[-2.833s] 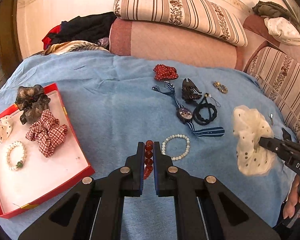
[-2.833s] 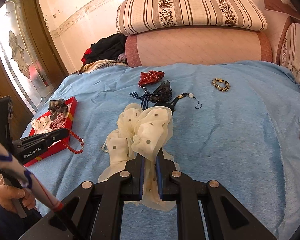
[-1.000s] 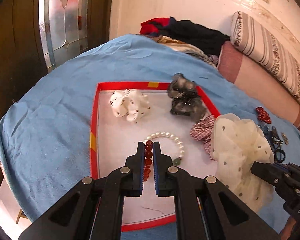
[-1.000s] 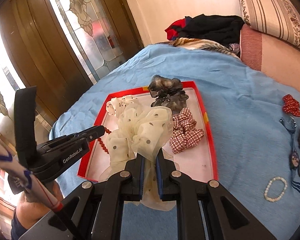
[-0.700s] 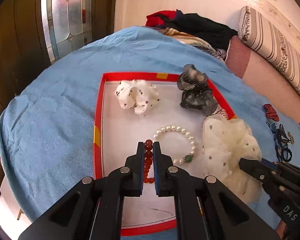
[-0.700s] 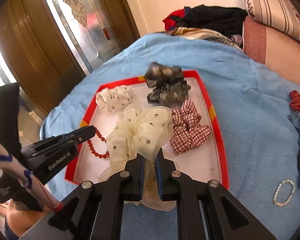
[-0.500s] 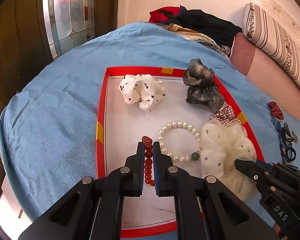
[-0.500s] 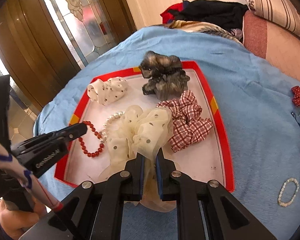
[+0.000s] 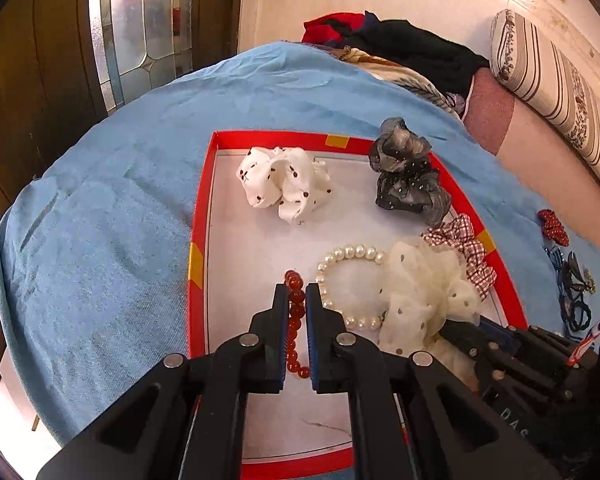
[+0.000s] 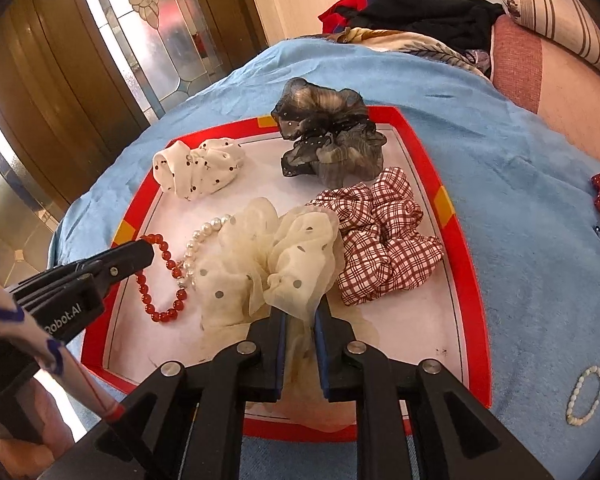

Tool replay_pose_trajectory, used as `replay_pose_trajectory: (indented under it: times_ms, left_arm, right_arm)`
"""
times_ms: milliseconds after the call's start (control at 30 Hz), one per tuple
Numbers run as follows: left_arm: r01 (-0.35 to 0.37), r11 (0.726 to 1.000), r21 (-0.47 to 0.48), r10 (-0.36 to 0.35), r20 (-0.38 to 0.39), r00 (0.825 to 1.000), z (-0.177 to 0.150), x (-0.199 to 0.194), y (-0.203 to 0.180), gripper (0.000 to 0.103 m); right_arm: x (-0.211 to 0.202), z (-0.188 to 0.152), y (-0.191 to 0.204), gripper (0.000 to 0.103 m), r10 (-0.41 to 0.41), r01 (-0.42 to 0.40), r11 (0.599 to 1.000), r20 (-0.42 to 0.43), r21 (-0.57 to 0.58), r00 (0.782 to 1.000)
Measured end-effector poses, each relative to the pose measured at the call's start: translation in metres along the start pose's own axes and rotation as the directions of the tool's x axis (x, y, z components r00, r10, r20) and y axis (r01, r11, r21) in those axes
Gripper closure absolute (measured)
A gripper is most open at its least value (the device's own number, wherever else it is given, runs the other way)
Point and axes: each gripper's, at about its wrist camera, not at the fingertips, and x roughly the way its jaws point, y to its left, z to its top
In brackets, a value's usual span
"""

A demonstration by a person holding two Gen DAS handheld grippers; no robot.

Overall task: Organize jewelry
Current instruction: 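Open both tools to drop the bracelet and scrunchie into the tray, then move both tools back over the remaining jewelry pile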

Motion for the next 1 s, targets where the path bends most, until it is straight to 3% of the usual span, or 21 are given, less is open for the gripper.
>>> replay_pose_trajectory:
  times_ms: [100,167,233,633,800,1000]
  left_arm:
    - [0.009,1.0,0.002,-0.009,0.011,1.0,0.002,-0.002,-0.004,0.09]
    - [0.012,1.0,-0.001,-0.012,0.024,1.0,0.003,-0.004,-0.007,0.065]
    - [0.01,1.0,-0.003,-0.01,0.047,0.999,0.005,-0.009,-0.009,0.057]
    - [0.075,0.997,0.014,-0.076,0.142,0.987,0.01,-0.032,-0.041,0.057]
    - [0.105,0.991,0.088,-0.117,0.15,0.982,0.008,-0.035,-0.08,0.057]
    - [0.155,0.965,0.212,-0.185,0.13,0.974,-0.004,-0.034,-0.141,0.057]
  right_arm:
    - [-0.003,0.0,-0.001,0.054,-0.001,0.001,1.0,-0.002,-0.002,1.0]
    - [-0.008,0.0,-0.004,0.05,0.009,-0.009,1.0,0.006,0.005,1.0]
    - [-0.014,0.0,-0.007,0.049,0.012,-0.012,1.0,0.016,0.015,1.0]
    - [-0.077,-0.011,-0.047,0.049,0.053,-0.066,0.991,0.113,0.116,0.992]
    - [-0.114,-0.025,-0.093,0.049,0.043,-0.072,0.98,0.157,0.185,0.987]
    - [-0.169,-0.055,-0.168,0.05,-0.043,-0.012,0.963,0.198,0.269,0.979]
